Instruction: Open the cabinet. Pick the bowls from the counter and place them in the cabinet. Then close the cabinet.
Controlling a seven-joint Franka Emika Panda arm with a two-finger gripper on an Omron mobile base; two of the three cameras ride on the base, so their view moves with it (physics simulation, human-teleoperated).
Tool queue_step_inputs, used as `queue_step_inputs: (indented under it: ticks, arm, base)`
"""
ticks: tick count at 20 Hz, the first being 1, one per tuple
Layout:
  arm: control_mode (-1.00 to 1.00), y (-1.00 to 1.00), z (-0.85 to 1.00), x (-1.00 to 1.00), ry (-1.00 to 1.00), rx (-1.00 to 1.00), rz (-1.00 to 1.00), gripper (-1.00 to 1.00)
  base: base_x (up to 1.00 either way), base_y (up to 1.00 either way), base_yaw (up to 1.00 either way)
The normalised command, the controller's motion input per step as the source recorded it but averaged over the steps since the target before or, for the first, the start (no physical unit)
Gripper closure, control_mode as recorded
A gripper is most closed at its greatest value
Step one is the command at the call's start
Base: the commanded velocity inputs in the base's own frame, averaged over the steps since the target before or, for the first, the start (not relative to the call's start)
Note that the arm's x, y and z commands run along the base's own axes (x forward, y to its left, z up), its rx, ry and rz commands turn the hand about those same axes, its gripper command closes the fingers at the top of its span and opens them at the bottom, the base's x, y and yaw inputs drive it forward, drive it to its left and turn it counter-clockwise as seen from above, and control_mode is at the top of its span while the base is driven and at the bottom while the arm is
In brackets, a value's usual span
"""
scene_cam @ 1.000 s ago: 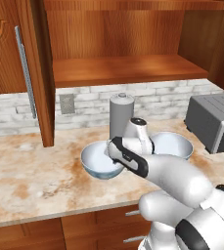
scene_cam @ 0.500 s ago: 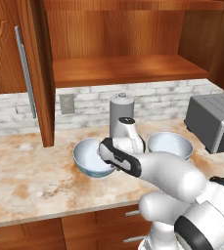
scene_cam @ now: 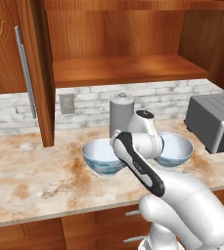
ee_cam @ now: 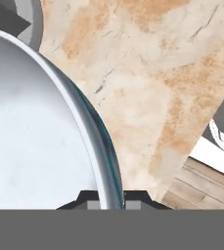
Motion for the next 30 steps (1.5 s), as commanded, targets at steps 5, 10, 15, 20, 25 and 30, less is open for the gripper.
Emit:
queue_step_inputs:
  ticks: [5, 10, 15, 20, 25, 30]
  arm:
    - [-1.0, -0.1, 0.97, -0.62, 0.02, 0.22, -0.26, 1.0]
    - [-1.0, 0.0, 0.95, -0.41, 0.0, 0.14, -0.22, 1.0]
    - [-1.0, -0.01, 0.9, -0.34, 0.08, 0.04, -0.26, 1.0]
    - [-1.0, -0.04, 0.87, -0.58, 0.18, -0.05, -0.15, 1.0]
    - [-1.0, -0.13, 0.94, -0.66, 0.06, -0.24, -0.04, 1.0]
    - [-1.0, -0.11, 0.79, -0.56, -0.15, -0.21, 0.13, 1.0]
  base:
    - [0.0, 0.0, 0.0]
    - [0.0, 0.0, 0.0]
    - [0.0, 0.0, 0.0]
    - [0.0, 0.0, 0.0]
    - [0.0, 0.0, 0.0]
    - [0.0, 0.0, 0.0]
